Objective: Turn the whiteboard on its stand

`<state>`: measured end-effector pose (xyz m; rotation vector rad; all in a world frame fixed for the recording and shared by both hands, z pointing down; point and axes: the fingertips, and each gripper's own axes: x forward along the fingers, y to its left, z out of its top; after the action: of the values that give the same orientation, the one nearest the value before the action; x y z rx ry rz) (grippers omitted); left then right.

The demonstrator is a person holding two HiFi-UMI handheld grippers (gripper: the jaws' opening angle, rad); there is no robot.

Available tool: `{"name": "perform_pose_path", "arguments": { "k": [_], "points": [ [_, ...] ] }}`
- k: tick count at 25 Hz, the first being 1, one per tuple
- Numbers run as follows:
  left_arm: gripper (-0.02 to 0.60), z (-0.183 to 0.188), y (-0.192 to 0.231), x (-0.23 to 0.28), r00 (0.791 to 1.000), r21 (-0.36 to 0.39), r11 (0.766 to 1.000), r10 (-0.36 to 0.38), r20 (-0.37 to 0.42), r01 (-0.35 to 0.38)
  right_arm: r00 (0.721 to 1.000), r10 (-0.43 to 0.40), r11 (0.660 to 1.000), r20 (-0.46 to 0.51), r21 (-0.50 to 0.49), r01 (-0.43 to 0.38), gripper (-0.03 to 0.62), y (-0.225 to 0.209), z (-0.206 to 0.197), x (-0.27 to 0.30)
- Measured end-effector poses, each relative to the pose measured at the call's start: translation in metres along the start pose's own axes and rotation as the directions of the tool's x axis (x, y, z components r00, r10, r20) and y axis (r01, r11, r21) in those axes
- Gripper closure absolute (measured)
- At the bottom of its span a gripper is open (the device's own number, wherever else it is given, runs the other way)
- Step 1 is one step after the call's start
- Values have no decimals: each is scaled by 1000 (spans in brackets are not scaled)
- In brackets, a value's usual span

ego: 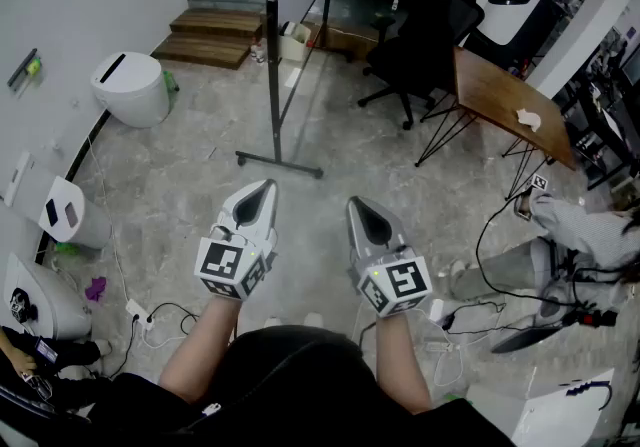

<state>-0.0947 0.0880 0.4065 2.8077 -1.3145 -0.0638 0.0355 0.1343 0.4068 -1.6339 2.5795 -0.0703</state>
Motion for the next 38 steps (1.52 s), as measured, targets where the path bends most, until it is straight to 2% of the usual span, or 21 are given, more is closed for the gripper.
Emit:
{"name": "perform_pose_path", "arguments": {
  "k": [6,14,21,26,33,38],
  "points": [
    [578,-6,-2,0,1000,-9,1000,2,-11,-2,1000,-4,1000,-20,-5,4,588,-1,-6,-2],
    [578,-4,0,-1,1000,-36,999,11,12,-10,999,27,999,20,44,-28,588,0,-3,-9],
    [578,-4,-11,3,1000,-17,1000,-2,8,2,1000,-4,998,12,61,3,588,-13,-3,-17],
    [578,-7,-14,3,1000,-2,1000,0,-7,0,1000,6,999,-1,51,-6,588,-14,-5,-22],
    [578,-8,-18,13,1000,-38,999,9,3,-9,1000,6,999,-13,44,-5,588,-28,-9,-26],
    [578,-12,-19,15,1000,-33,999,28,-9,-28,1000,22,999,-12,40,-21,588,-34,-9,-25]
  ]
}}
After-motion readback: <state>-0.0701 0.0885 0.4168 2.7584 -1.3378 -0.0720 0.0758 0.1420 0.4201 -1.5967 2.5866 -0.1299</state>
